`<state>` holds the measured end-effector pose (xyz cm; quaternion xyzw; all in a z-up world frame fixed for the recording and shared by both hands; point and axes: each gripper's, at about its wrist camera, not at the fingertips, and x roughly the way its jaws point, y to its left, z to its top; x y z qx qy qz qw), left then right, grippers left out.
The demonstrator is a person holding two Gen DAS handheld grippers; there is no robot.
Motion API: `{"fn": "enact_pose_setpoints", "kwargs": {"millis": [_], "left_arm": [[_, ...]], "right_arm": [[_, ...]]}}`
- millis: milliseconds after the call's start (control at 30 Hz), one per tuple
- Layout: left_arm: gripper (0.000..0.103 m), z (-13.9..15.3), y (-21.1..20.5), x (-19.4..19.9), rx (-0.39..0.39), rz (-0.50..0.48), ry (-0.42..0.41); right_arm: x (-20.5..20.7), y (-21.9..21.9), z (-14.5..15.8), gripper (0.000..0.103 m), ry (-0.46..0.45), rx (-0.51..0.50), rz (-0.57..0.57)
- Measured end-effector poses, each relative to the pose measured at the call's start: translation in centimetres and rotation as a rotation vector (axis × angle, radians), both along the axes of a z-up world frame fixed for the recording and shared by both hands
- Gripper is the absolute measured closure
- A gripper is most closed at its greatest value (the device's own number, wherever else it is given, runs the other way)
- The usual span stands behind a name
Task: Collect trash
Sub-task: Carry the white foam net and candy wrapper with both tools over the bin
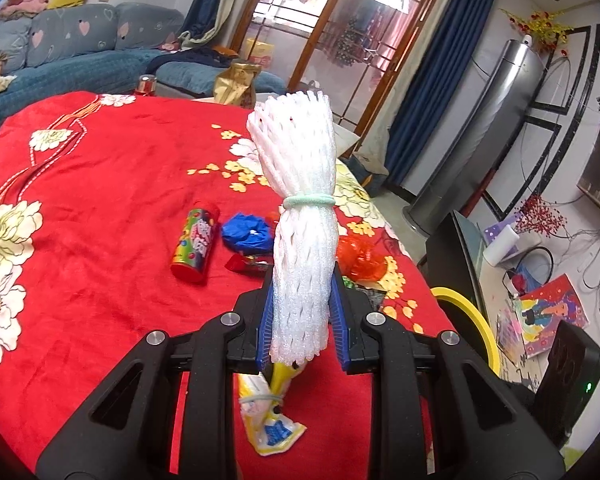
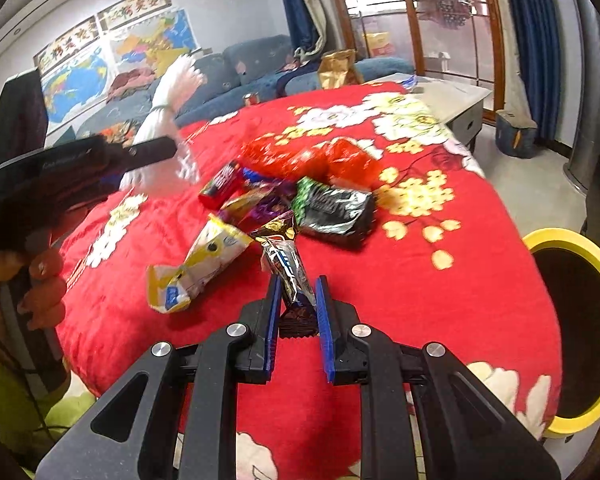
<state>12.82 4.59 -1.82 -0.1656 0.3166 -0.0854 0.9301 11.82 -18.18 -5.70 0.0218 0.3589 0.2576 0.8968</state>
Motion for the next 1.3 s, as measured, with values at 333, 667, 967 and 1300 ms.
{"fn": "enact_pose_setpoints", "kwargs": {"millis": [333,667,967,1300], "left_arm": [[0.085,0.7,-2.8,-0.8,0.022,-0.069,-0.019],[0.085,0.9,-5.7,-1.4,0.04,-0.135,-0.024],[0.085,1.1,-8.0,-1.7,0.059,-0.192,-0.032],[0.085,0.8,-10.4,-1.9,0.08,-0.252,-0.03]], "right_arm": [[0.0,-2.3,1.2,0.086,-0.024,0.031,-0.06],[0.1,-4.6,2.2,0.086,-0.043,0.055,-0.112],[0.3,-6.8,2.6,0.086,-0.052,0.074,-0.164],[0.6,-9.7,2.8,0.086,-0.055,0.101,-0.237]]}}
